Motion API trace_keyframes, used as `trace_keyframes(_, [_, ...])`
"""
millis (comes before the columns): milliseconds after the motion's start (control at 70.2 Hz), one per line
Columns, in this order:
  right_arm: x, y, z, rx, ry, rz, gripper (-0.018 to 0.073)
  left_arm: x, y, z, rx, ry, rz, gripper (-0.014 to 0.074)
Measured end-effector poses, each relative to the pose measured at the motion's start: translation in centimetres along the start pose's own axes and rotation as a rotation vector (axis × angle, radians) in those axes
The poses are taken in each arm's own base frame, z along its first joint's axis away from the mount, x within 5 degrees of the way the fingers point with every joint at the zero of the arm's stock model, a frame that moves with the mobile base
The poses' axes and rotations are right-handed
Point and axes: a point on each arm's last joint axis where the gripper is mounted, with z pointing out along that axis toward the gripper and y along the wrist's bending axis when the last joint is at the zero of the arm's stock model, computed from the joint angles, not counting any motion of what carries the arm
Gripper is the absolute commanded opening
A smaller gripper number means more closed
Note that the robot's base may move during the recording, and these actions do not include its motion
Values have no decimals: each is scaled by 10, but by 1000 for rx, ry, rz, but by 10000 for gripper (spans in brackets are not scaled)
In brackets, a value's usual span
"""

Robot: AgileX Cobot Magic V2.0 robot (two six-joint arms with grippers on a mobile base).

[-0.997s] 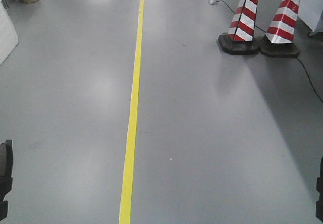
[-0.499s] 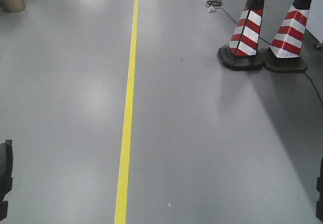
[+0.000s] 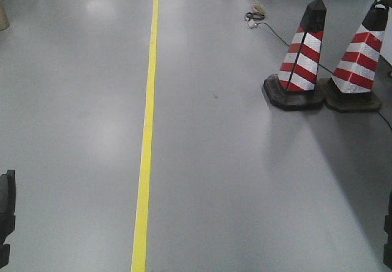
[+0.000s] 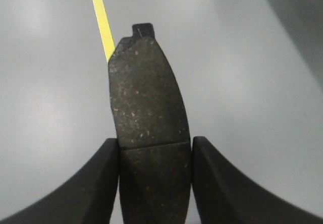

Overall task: Move and align brake pads A on conveyor
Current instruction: 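Drive past the striped cones toward the black conveyor belt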

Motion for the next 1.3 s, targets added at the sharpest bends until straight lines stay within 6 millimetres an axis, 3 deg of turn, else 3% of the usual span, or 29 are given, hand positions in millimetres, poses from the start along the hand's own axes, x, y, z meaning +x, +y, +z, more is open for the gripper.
trace_keyframes(1296, [0, 0, 0, 0, 0, 0, -2, 0, 0, 0, 0, 0, 0, -8])
